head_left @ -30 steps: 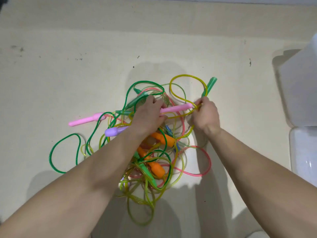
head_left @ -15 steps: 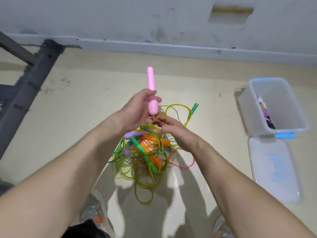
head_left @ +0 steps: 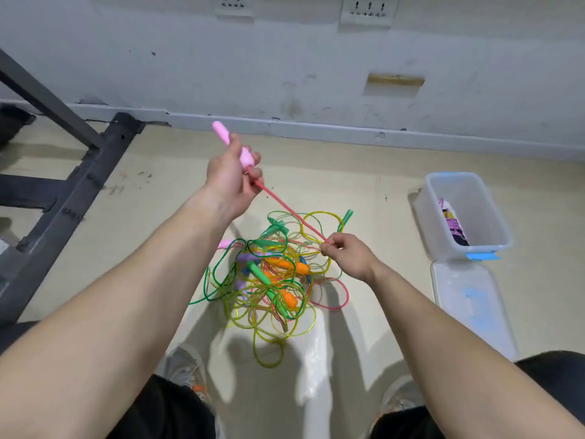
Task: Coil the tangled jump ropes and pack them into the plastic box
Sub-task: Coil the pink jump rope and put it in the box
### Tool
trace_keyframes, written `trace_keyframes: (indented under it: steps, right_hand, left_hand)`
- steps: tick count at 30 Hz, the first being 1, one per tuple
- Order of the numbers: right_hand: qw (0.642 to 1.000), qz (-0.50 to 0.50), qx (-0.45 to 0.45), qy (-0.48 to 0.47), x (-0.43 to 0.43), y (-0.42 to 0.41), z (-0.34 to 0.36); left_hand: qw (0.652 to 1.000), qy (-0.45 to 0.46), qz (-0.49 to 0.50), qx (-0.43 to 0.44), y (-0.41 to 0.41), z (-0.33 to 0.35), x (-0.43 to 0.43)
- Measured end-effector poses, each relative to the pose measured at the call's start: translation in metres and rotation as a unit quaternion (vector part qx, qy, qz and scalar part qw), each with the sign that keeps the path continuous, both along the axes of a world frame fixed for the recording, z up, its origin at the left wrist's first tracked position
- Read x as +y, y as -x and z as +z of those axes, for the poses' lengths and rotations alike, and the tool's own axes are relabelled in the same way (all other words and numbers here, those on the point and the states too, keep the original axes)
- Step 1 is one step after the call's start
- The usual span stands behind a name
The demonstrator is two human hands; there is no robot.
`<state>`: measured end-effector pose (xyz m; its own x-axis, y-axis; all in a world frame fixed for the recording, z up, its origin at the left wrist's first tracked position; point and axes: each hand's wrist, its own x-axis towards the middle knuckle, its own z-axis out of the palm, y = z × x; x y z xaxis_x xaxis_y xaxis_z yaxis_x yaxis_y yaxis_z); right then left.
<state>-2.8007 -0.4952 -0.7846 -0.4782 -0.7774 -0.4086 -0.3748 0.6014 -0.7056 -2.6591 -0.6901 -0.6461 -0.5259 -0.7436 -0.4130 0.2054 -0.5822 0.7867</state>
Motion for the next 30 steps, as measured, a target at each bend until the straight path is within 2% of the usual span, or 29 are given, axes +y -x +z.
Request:
trace_keyframes:
  steps: [2, 3, 4, 6, 8, 10, 12, 14, 16, 18, 19, 20, 22, 23, 25, 26, 29, 30]
  right_hand:
    - [1.000, -0.008, -0.011, 0.006, 0.009, -0.003, 0.007]
    - [0.996, -0.034, -0.068, 0.038, 0.009, -0.007, 0.017]
    - [0.982, -0.078, -0.150, 0.085, 0.006, -0.011, 0.029]
    - [0.924, -0.158, -0.302, 0.172, -0.002, -0.016, 0.064]
    - [0.859, -0.187, -0.416, 0.233, -0.008, -0.018, 0.100]
    - [0.811, -0.181, -0.485, 0.272, -0.014, -0.017, 0.129]
    - [0.777, -0.193, -0.511, 0.313, -0.019, -0.013, 0.146]
    - [0.755, -0.229, -0.507, 0.349, -0.020, -0.006, 0.154]
    - [0.747, -0.279, -0.477, 0.369, -0.015, 0.005, 0.148]
    - [0.758, -0.344, -0.434, 0.344, -0.008, 0.004, 0.129]
    - [0.781, -0.365, -0.400, 0.311, -0.006, -0.004, 0.115]
    - [0.824, -0.358, -0.347, 0.271, -0.004, -0.016, 0.100]
    - [0.912, -0.238, -0.261, 0.206, 0.000, -0.049, 0.077]
    - [0.940, -0.145, -0.246, 0.187, 0.001, -0.066, 0.069]
    - [0.956, -0.004, -0.252, 0.147, 0.003, -0.091, 0.053]
    - [0.963, 0.024, -0.230, 0.139, 0.003, -0.096, 0.041]
    - [0.990, 0.023, -0.100, 0.094, 0.009, -0.086, 0.009]
    - [0.993, 0.009, -0.091, 0.073, 0.012, -0.078, 0.001]
  left_hand:
    - [0.998, 0.046, 0.022, -0.044, -0.011, -0.013, -0.003]
    - [0.989, 0.109, 0.015, -0.099, -0.017, -0.022, -0.002]
    - [0.965, 0.194, -0.018, -0.175, -0.023, -0.032, 0.002]
    - [0.894, 0.315, -0.149, -0.281, -0.033, -0.055, 0.022]
    - [0.844, 0.350, -0.278, -0.297, -0.035, -0.070, 0.050]
    - [0.815, 0.374, -0.347, -0.273, -0.029, -0.078, 0.075]
    - [0.826, 0.364, -0.364, -0.230, -0.021, -0.082, 0.094]
    - [0.869, 0.324, -0.314, -0.203, -0.016, -0.082, 0.102]
    - [0.915, 0.253, -0.260, -0.177, -0.016, -0.068, 0.099]
    - [0.958, 0.157, -0.205, -0.127, -0.015, -0.043, 0.091]
    - [0.973, 0.111, -0.178, -0.093, -0.013, -0.028, 0.086]
    - [0.983, 0.072, -0.158, -0.061, -0.010, -0.014, 0.083]
    - [0.991, 0.011, -0.132, -0.009, -0.005, 0.008, 0.078]
    - [0.993, -0.017, -0.120, 0.008, -0.002, 0.016, 0.076]
    - [0.994, -0.049, -0.093, 0.024, 0.000, 0.029, 0.071]
    - [0.995, -0.055, -0.076, 0.030, 0.000, 0.033, 0.066]
    - [0.995, -0.084, -0.002, 0.047, -0.009, 0.039, 0.046]
    - [0.995, -0.082, 0.024, 0.050, -0.014, 0.037, 0.038]
